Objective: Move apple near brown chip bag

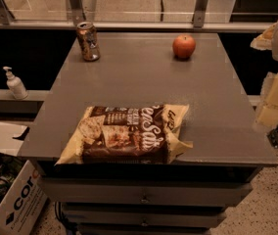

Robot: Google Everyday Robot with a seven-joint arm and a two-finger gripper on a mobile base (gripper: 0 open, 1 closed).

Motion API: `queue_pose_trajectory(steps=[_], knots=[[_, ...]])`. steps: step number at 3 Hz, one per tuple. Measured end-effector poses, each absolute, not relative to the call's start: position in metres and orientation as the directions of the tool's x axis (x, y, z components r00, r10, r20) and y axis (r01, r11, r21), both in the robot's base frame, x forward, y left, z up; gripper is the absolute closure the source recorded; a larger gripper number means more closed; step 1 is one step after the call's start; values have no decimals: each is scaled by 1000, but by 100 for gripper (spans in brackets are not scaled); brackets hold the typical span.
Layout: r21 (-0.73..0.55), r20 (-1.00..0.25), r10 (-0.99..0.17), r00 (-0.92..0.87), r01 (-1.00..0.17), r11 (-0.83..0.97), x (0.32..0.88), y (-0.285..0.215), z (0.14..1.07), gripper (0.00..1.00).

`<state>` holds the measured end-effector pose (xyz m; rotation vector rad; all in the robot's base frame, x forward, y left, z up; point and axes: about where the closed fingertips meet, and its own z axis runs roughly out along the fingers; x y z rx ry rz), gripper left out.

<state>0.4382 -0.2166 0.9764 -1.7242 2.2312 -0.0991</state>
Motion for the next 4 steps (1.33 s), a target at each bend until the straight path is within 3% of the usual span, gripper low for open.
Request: queue_pose_trajectory(steps=[2,4], knots=[[-266,-240,-945,-223,-921,284,454,-213,974,0],[-248,-384,-889,-248,-900,358,520,-221,949,0]])
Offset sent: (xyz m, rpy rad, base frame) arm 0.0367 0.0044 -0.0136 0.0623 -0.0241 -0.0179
